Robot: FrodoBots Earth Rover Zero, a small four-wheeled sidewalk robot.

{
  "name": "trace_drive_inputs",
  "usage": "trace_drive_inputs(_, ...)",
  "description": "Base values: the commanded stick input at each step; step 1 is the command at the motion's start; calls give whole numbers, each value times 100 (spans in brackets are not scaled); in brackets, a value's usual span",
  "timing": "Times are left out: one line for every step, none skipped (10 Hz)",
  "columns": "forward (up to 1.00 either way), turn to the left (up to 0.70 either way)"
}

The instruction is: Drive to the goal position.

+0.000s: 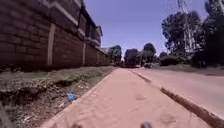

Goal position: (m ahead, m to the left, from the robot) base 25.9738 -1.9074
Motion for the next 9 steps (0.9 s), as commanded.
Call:
trace_drive_inputs(85, 0)
trace_drive_inputs(85, 0)
trace_drive_inputs(85, 0)
trace_drive_inputs(85, 0)
trace_drive_inputs(85, 0)
trace_drive_inputs(85, 0)
trace_drive_inputs(85, -4)
trace_drive_inputs(85, -21)
trace_drive_inputs(85, -34)
